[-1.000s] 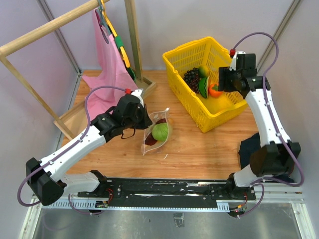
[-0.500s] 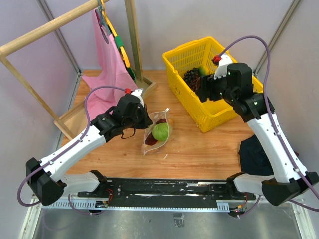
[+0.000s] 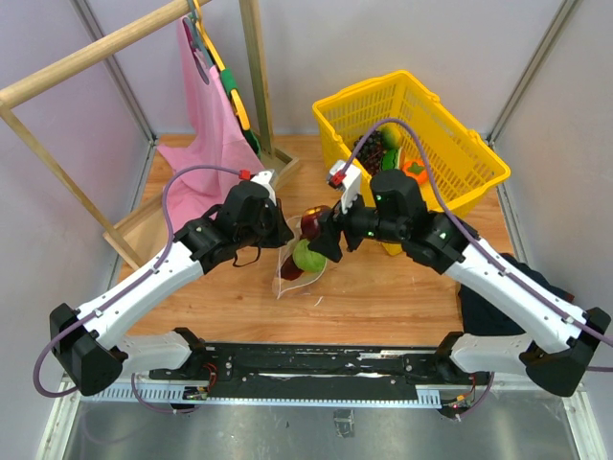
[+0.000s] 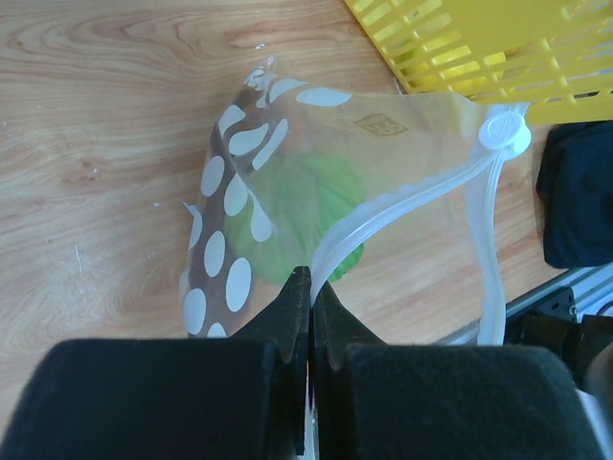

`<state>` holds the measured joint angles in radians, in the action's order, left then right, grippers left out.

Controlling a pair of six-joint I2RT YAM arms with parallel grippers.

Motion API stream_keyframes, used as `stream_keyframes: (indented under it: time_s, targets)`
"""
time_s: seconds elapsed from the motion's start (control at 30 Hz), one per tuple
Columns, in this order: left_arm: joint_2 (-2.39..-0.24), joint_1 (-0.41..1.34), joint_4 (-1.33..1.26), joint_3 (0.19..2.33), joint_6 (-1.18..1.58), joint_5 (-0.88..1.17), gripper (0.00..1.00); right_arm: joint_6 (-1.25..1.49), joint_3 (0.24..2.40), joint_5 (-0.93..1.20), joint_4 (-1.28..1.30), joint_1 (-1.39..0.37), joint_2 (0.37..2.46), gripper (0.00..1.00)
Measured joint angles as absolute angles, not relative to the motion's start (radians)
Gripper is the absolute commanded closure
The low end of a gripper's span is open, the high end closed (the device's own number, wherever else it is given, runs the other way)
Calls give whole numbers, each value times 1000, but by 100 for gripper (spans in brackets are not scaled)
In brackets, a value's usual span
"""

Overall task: Place the food in the zip-top bag and seal the zipper
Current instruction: Place the fake fruit in the zipper food storage bag.

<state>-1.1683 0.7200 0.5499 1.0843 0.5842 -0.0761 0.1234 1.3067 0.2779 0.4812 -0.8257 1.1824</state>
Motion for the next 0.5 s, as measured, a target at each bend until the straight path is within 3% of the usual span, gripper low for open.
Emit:
stream_keyframes:
  time_s: [0.5]
  targets:
    - [-1162, 711, 551, 1082, 587, -67, 100, 105, 1155, 320, 275, -930, 1254, 38]
